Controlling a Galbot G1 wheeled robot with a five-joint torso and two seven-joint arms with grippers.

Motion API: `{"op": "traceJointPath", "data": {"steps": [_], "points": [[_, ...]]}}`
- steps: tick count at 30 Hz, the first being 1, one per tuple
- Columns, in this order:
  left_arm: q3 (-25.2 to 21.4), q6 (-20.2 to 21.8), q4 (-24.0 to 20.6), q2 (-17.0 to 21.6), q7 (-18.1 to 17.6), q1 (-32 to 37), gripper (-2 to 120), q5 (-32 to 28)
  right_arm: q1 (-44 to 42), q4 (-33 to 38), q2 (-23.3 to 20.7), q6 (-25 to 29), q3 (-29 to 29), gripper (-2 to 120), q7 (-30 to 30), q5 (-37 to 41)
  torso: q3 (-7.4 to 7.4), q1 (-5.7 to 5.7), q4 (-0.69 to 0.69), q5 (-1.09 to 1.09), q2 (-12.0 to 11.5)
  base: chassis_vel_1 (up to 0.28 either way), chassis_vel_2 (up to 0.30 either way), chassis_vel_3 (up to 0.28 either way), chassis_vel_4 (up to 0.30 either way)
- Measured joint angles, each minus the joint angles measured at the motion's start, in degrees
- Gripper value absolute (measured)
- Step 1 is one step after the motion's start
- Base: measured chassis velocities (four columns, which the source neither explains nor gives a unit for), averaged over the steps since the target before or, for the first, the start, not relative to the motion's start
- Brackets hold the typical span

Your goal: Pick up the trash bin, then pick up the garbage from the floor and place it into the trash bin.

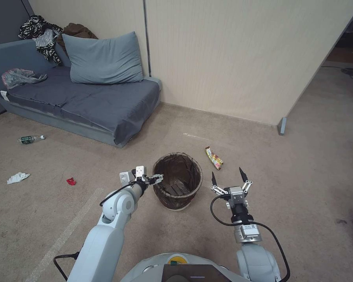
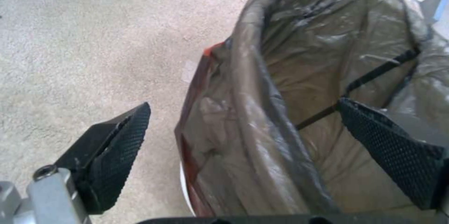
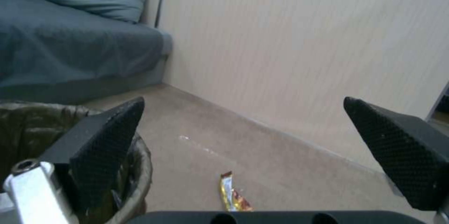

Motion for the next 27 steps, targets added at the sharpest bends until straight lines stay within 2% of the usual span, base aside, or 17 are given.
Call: {"op": "traceJointPath", "data": {"steps": [7,10,14,17,18,21,22,27], "points": [[0.0,0.0,4.7,-0.3,0.1,-2.4,93,0.9,-0.1,-0.4,0.0,0.3,-0.1,100,-0.3,-0.3,0.0,0.0,0.0,-0.01,0.0,0.0,0.0,0.0,0.0],[0.1,-0.1,7.5,-0.7,0.9,-2.9,79,1.6,-0.1,-0.5,0.0,0.4,-0.1,100,-0.3,-0.3,-0.01,0.0,0.0,0.0,0.0,0.0,0.0,0.0,0.0],[0.0,-0.2,7.9,-0.8,1.6,-2.8,70,1.6,-0.2,-0.5,0.0,0.7,-0.1,100,-0.4,-0.4,-0.01,0.0,0.02,0.02,0.0,0.0,0.0,0.0,0.0],[0.4,-0.2,8.4,-1.0,2.8,-2.7,53,2.3,-0.3,-0.6,0.0,0.8,-0.1,100,-0.5,-0.4,-0.02,-0.01,0.01,0.03,0.0,0.0,0.0,0.0,0.0],[0.4,-0.2,8.4,-1.0,2.8,-2.7,53,2.3,-0.3,-0.6,0.0,0.8,-0.1,100,-0.5,-0.4,-0.02,-0.01,0.01,0.03,0.0,0.0,0.0,0.0,0.0],[0.8,-0.2,8.5,-1.1,3.2,-2.4,40,2.8,-0.3,-0.6,0.0,0.8,-0.1,100,-0.6,-0.4,-0.03,-0.01,0.01,0.03,0.0,0.0,0.0,0.0,0.0],[0.8,-0.2,8.5,-1.1,3.2,-2.4,40,2.8,-0.3,-0.6,0.0,0.8,-0.1,100,-0.6,-0.4,-0.03,-0.01,0.01,0.03,0.0,0.0,0.0,0.0,0.0],[1.4,-0.3,8.3,-1.3,3.3,-1.9,19,3.8,-0.2,-0.6,0.0,0.8,-0.3,100,-0.7,-0.5,-0.02,-0.01,0.02,0.03,0.0,0.0,0.0,0.0,0.0]]}}
